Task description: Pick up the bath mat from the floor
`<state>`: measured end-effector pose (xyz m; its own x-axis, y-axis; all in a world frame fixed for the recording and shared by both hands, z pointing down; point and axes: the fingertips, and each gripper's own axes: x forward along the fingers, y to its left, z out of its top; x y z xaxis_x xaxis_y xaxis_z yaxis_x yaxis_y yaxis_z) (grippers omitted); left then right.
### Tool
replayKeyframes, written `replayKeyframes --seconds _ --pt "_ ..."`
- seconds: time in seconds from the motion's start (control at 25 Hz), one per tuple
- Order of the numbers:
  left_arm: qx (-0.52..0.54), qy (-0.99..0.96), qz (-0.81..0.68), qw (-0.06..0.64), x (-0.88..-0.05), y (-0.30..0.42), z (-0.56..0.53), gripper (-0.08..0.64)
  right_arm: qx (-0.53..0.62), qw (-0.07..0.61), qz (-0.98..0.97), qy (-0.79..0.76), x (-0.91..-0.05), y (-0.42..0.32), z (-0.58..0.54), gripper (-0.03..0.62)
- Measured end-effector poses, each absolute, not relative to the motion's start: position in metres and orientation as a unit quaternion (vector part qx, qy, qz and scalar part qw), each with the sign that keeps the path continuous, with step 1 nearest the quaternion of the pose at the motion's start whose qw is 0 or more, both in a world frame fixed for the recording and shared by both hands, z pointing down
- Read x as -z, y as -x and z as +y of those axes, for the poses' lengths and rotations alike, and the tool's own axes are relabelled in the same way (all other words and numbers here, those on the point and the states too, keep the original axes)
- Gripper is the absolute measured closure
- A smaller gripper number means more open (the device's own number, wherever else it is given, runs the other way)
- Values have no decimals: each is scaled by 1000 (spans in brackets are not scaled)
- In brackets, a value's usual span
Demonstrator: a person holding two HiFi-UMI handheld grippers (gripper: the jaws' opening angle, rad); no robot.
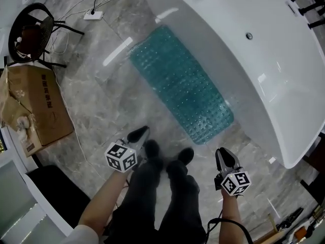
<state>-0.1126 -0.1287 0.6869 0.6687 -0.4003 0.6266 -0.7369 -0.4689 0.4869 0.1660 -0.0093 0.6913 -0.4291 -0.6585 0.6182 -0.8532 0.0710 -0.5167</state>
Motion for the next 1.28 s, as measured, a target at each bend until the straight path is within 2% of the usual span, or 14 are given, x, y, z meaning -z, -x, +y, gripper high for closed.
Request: replayKeyframes --seconds 0.56,0.88,1.28 --pt "-243 -827 -332 383 -885 127 -169 501 -419 146 -739 -506 -877 -179 -42 481" --pt "-253 -838 -277 396 -989 118 -198 429 -408 162 -743 -506 -966 -202 -62 466" --pt "-257 -798 -318 443 -1122 152 -231 345 -392 186 -755 -491 -1079 -199 -75 459"
